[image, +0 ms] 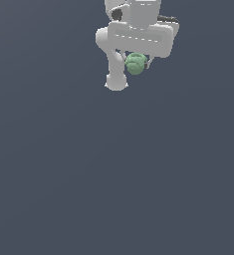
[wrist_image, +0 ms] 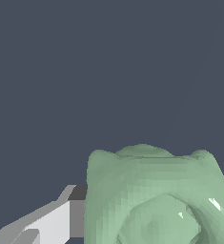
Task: Pick up the object and move it to a goal position.
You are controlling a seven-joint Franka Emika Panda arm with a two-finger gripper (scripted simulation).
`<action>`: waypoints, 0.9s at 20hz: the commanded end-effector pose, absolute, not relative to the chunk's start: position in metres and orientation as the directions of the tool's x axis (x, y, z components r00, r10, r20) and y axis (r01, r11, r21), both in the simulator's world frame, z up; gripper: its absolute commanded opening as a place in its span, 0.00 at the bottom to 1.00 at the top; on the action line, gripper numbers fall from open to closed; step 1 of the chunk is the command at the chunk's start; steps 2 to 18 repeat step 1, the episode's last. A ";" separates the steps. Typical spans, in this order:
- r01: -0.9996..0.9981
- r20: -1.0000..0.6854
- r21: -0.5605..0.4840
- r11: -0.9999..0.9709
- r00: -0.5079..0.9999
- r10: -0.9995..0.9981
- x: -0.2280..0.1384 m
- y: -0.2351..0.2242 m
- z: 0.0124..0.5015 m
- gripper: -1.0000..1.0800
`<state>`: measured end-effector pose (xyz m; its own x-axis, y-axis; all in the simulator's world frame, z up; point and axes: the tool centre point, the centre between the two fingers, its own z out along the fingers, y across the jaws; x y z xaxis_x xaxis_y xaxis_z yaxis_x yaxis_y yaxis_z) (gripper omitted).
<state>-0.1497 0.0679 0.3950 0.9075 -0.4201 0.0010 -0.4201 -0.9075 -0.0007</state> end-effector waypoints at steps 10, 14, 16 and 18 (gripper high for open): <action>-0.420 0.000 0.000 -0.907 0.907 -0.420 -0.151 0.068 0.397 0.00; -0.420 0.000 0.000 -0.907 0.907 -0.420 -0.151 0.068 0.397 0.00; -0.420 0.000 0.000 -0.907 0.907 -0.420 -0.151 0.068 0.397 0.00; -0.420 0.000 0.000 -0.907 0.907 -0.420 -0.151 0.068 0.397 0.00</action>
